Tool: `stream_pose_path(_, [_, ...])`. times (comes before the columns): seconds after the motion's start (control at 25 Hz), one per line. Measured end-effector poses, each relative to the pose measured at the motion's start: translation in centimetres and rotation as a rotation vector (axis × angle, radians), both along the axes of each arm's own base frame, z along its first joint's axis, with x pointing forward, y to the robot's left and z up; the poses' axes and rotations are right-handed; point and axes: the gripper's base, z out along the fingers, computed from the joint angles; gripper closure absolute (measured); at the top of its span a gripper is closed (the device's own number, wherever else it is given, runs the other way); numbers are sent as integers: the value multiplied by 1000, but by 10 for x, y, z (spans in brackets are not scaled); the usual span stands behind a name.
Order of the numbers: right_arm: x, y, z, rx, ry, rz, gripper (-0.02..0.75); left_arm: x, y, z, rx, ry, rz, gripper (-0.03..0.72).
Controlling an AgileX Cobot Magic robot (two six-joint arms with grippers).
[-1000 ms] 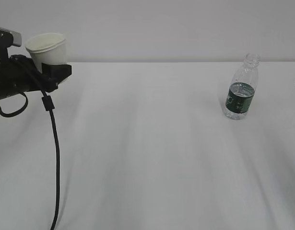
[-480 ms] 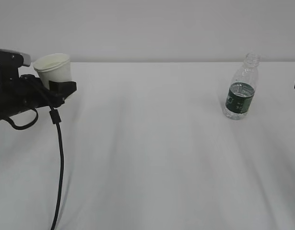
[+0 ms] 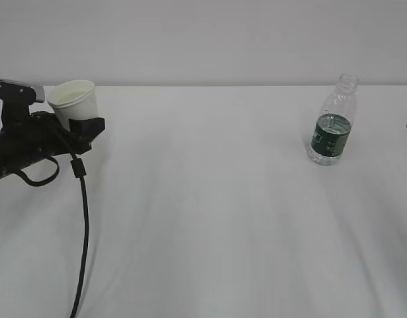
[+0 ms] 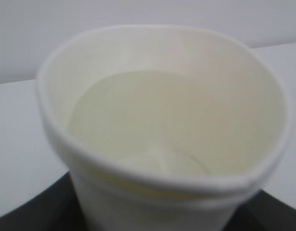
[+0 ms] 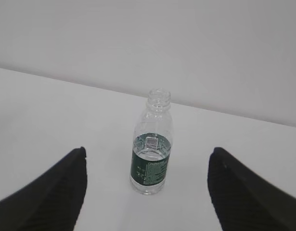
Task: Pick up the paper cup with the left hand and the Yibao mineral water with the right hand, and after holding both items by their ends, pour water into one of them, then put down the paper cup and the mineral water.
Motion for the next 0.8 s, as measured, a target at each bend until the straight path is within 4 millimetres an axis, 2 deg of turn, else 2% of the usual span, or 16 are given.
stream_pose_path(0.8, [-1, -2, -5, -21, 54, -15, 147, 4, 7, -38, 4, -52, 80, 235])
